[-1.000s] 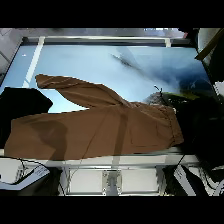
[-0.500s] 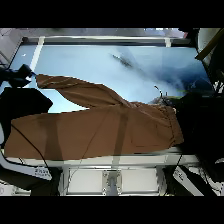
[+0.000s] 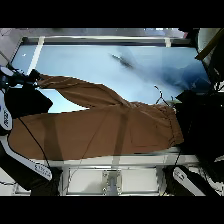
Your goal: Fold the clothes and pants, and hang the long-sleeved shirts on hangers.
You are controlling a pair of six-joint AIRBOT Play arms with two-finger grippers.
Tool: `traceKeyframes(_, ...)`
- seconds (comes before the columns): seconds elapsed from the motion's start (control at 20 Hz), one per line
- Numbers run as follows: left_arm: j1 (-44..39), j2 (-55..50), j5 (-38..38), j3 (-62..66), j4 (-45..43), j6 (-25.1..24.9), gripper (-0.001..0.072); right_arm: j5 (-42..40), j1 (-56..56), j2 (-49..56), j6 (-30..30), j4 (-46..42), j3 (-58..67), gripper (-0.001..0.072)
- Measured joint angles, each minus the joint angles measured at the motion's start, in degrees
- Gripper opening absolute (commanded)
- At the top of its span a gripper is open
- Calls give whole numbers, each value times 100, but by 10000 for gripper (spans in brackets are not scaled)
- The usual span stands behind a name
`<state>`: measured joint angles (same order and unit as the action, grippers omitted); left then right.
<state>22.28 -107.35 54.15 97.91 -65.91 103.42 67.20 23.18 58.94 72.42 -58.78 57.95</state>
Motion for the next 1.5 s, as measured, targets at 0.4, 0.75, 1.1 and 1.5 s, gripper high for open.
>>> traceKeyframes(0.4,129,-304,-420,13,-330,-505,479,-157,-7,0,122,15,0,380)
traceKeyframes(0.75,103,-671,-911,57,566,-1237,12,-225,-11,0,199,22,0,380)
traceKeyframes(1.1,243,-247,-811,232,905,-1534,11,-713,-7,105,243,-280,0,381)
traceKeyframes(1.5,476,793,2,317,848,-1825,12,-1091,-7,2404,334,-389,568,390)
